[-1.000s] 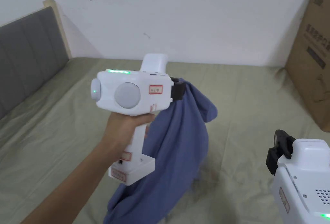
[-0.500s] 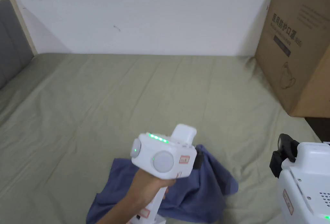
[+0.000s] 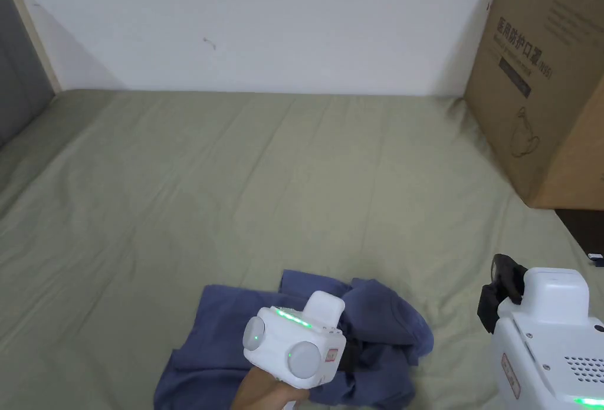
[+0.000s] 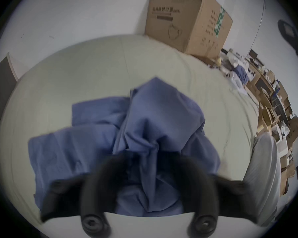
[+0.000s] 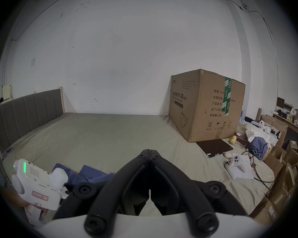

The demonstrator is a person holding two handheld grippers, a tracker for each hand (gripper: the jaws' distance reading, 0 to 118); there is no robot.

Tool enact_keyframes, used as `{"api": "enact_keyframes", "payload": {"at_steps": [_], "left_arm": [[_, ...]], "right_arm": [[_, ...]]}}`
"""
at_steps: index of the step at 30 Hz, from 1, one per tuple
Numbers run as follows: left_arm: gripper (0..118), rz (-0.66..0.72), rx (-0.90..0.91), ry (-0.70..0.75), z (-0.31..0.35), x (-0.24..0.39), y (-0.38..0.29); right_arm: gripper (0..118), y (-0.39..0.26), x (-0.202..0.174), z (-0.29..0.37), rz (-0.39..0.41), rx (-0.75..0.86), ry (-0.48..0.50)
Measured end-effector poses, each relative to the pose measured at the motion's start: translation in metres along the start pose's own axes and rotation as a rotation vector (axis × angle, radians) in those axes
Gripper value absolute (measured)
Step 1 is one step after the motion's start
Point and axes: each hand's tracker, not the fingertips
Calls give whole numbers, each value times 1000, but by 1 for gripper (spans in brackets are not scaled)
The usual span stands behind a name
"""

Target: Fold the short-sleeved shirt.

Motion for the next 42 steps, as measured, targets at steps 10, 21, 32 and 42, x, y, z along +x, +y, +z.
{"api": "enact_keyframes", "payload": {"at_steps": [10,21,32,42], "left_arm": [[104,-35,413,143,132,-9,41],[65,0,752,471,220,-56,24],[0,142,746,428,227,-87,1],[0,257,471,382,205,-109,-12]], "right_arm": [[0,22,-10,9,-5,60,12],[0,47,-24,19,-18,137,39],[0,55,-29,21,-19,162,56],[0,48,-30,19,-12,142,63]]}}
